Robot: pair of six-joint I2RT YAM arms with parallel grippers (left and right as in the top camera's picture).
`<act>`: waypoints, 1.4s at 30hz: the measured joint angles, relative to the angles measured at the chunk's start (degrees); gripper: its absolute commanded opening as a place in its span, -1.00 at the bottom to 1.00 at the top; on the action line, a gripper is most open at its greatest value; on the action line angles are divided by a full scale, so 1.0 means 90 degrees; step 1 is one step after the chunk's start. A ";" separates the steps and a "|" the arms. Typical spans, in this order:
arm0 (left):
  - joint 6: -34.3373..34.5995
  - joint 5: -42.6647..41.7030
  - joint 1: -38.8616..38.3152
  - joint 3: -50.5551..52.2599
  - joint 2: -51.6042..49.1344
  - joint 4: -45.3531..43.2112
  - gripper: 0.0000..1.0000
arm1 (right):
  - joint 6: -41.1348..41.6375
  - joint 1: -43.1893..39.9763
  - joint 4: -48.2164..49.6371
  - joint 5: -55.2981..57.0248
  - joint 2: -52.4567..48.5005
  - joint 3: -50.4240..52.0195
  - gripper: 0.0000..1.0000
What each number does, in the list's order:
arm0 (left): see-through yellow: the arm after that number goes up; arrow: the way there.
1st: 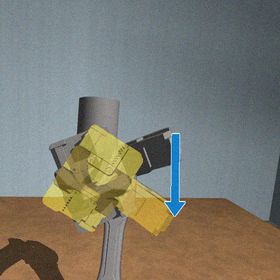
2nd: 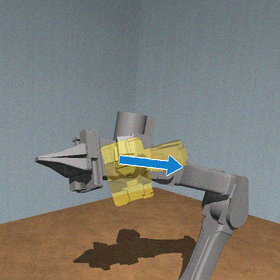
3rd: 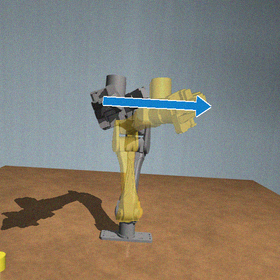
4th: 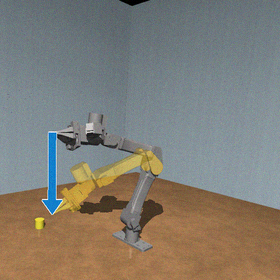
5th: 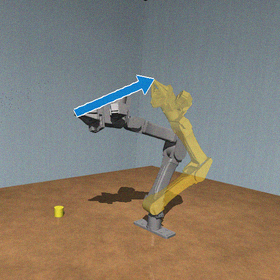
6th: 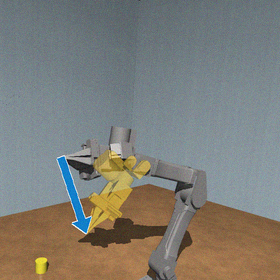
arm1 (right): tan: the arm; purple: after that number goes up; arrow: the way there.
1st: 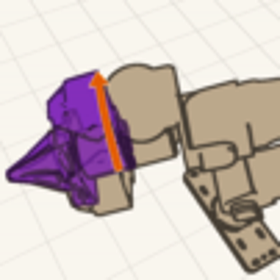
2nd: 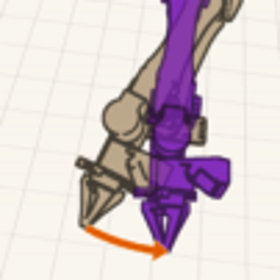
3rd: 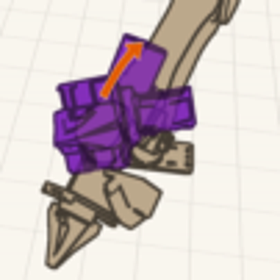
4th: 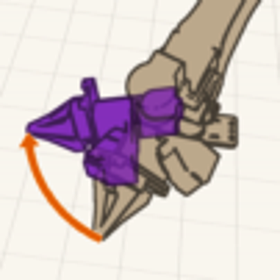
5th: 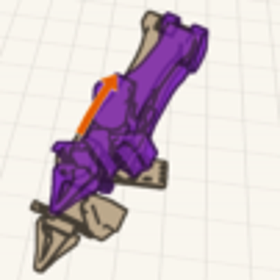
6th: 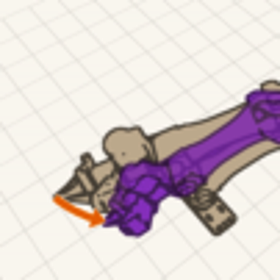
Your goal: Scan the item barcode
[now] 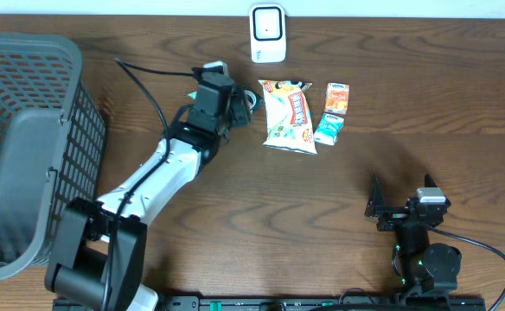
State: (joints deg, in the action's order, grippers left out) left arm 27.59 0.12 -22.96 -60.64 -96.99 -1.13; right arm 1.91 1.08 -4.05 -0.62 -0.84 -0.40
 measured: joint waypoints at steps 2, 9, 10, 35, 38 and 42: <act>-0.0083 -0.0005 -0.0039 0.0000 0.0012 -0.0134 0.25 | 0.0000 0.0000 0.0000 0.0000 -0.0002 0.0000 0.98; -0.1042 0.0160 0.0117 -0.0010 0.0850 0.0425 0.70 | 0.0000 0.0000 0.0000 0.0000 -0.0005 0.0000 0.98; -0.1120 0.0248 0.0148 -0.0007 0.1037 0.0658 0.95 | 0.0000 0.0000 0.0000 0.0000 -0.0005 0.0000 0.99; -0.1430 0.1843 0.0857 -0.0010 0.2431 0.3606 0.95 | 0.0000 0.0000 0.0000 0.0000 -0.0002 0.0000 0.99; -0.1430 0.1851 0.0857 -0.0010 0.2433 0.3606 0.95 | 0.0000 0.0000 0.0000 0.0000 -0.0002 0.0000 0.98; -0.1430 0.1860 0.0857 -0.0010 0.2433 0.3606 0.96 | 0.0000 0.0000 0.0000 0.0000 -0.0002 0.0000 0.98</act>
